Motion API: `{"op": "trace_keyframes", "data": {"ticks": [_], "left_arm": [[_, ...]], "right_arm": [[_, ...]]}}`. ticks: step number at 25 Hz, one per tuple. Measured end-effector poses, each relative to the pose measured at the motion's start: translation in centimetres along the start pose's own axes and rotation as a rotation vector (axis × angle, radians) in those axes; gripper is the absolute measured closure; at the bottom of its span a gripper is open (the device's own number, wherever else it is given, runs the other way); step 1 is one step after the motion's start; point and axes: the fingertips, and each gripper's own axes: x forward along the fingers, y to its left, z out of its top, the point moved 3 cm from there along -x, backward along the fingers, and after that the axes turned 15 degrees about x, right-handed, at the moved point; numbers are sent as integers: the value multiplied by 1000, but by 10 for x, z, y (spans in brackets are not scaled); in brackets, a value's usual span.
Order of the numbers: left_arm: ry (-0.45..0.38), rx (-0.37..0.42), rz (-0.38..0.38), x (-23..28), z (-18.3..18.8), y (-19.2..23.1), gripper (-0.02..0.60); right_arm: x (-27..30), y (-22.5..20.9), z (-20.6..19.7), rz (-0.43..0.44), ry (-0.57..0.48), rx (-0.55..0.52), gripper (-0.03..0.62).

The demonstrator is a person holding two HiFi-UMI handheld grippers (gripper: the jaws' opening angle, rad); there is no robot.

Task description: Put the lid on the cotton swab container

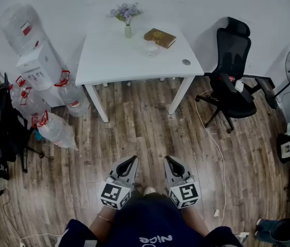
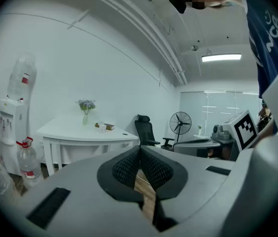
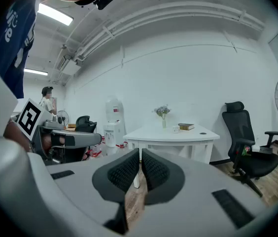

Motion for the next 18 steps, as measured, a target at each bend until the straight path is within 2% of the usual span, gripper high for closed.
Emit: {"op": "trace_keyframes", "data": {"ticks": [8, 18], "left_arm": [[-7, 18, -23, 16, 2, 29, 561], [-20, -33, -80, 29, -7, 79, 560]], "right_arm": [[31, 4, 9, -12, 3, -31, 540], [72, 4, 11, -66, -44, 39, 537]]}}
